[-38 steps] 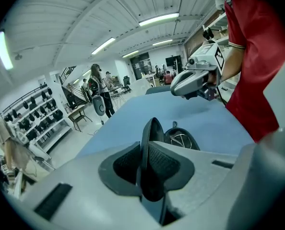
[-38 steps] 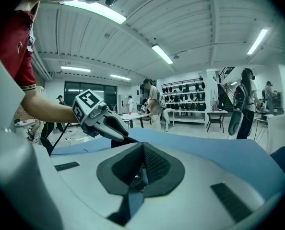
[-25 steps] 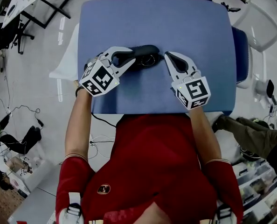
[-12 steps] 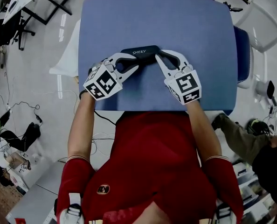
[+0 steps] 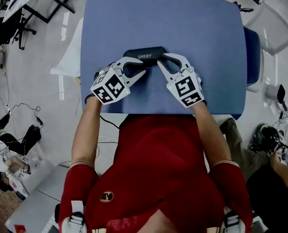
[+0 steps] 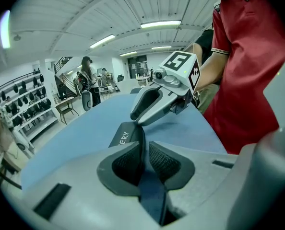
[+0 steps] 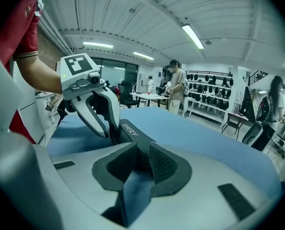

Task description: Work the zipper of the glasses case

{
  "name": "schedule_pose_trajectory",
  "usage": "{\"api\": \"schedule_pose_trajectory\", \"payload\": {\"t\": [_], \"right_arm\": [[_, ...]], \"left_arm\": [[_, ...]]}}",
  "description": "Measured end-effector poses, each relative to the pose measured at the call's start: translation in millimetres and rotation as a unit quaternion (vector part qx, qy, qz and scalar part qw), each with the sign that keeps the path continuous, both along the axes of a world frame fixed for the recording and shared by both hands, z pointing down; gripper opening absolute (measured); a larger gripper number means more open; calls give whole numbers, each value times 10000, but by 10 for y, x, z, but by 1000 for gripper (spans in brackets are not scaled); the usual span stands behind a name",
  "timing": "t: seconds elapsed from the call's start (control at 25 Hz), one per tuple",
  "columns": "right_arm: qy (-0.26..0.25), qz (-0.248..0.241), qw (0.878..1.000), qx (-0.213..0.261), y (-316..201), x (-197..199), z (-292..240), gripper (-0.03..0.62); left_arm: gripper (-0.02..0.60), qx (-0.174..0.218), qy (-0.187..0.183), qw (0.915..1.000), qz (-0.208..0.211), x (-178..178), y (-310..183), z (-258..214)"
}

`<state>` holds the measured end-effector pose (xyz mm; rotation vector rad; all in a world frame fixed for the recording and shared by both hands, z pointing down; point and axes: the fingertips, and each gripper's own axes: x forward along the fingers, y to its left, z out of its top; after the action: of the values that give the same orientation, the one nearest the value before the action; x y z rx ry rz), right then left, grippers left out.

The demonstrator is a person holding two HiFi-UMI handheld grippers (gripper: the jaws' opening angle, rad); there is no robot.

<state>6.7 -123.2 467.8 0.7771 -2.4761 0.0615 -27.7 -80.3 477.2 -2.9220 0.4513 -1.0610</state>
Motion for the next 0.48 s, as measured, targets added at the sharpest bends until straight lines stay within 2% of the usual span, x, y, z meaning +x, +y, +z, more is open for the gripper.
{"api": "schedule_pose_trajectory", "payload": {"t": [0.24, 0.36, 0.48], "right_arm": [[53, -176, 9998, 26, 43, -37, 31, 71], [74, -257, 9996, 50, 57, -5, 53, 71], [75, -334, 9994, 61, 56, -7, 64, 71]], "left_arm": [[61, 272, 207, 9990, -276, 13, -134, -204], [61, 384, 6, 9983, -434, 46, -253, -184], [61, 323, -254, 9982, -447, 80, -295, -89]]}}
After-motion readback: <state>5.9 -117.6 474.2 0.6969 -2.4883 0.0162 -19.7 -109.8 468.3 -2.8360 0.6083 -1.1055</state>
